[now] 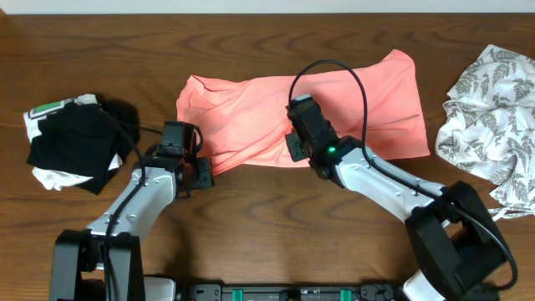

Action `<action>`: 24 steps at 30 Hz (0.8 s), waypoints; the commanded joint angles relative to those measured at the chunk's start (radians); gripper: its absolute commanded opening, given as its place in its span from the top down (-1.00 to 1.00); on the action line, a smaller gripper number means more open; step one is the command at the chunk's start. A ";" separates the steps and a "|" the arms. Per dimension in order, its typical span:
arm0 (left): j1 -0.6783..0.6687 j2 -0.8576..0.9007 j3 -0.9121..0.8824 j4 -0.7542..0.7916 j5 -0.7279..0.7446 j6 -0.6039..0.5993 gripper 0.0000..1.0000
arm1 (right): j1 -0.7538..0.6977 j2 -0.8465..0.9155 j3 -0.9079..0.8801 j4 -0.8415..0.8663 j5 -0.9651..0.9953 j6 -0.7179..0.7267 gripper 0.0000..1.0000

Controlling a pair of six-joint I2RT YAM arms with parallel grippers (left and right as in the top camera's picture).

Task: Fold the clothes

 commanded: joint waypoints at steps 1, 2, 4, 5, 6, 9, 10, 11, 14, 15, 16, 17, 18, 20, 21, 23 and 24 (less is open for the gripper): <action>0.005 -0.008 -0.003 -0.008 -0.014 -0.009 -0.14 | -0.011 0.013 0.012 0.014 0.000 -0.001 0.46; 0.005 -0.008 -0.003 -0.009 -0.014 -0.009 -0.13 | -0.013 0.013 0.012 0.019 0.002 -0.008 0.43; 0.005 -0.008 -0.003 -0.011 -0.014 -0.009 -0.13 | -0.019 0.012 0.014 0.025 0.004 -0.029 0.37; 0.005 -0.008 -0.003 -0.013 -0.014 -0.009 -0.13 | -0.023 0.011 0.016 0.020 0.003 -0.034 0.37; 0.005 -0.008 -0.003 -0.014 -0.014 -0.009 -0.13 | -0.028 0.011 0.019 0.011 0.003 -0.039 0.38; 0.005 -0.008 -0.003 -0.019 -0.015 -0.009 -0.13 | -0.044 0.010 0.024 -0.042 -0.001 -0.038 0.55; 0.005 -0.008 -0.003 -0.020 -0.015 -0.009 -0.14 | -0.049 0.010 0.024 -0.076 -0.002 -0.038 0.60; 0.005 -0.008 -0.003 -0.021 -0.015 -0.009 -0.13 | -0.053 0.010 0.024 -0.112 -0.002 -0.038 0.63; 0.005 -0.008 -0.003 -0.020 -0.015 -0.009 -0.13 | -0.073 0.011 0.023 -0.229 0.000 -0.038 0.71; 0.005 -0.008 -0.003 -0.020 -0.015 -0.009 -0.13 | -0.081 0.011 0.023 -0.254 0.000 -0.038 0.72; 0.005 -0.008 -0.003 -0.020 -0.015 -0.009 -0.13 | -0.092 0.011 0.022 -0.274 0.000 -0.038 0.73; 0.005 -0.008 -0.003 -0.020 -0.015 -0.009 -0.14 | -0.101 0.011 0.021 -0.286 -0.001 -0.037 0.74; 0.005 -0.008 -0.003 -0.020 -0.015 -0.009 -0.14 | -0.114 0.011 0.021 -0.301 -0.001 -0.037 0.73; 0.005 -0.008 -0.003 -0.020 -0.015 -0.009 -0.13 | -0.129 0.011 0.020 -0.306 -0.001 -0.037 0.72; 0.005 -0.008 -0.003 -0.021 -0.015 -0.009 -0.13 | -0.139 0.011 0.020 -0.305 -0.001 -0.037 0.71; 0.005 -0.008 -0.004 -0.021 -0.015 -0.009 -0.13 | -0.156 0.012 0.020 -0.298 -0.001 -0.037 0.71; 0.005 -0.008 -0.004 -0.021 -0.015 -0.009 -0.13 | -0.163 0.013 0.020 -0.295 -0.001 -0.037 0.70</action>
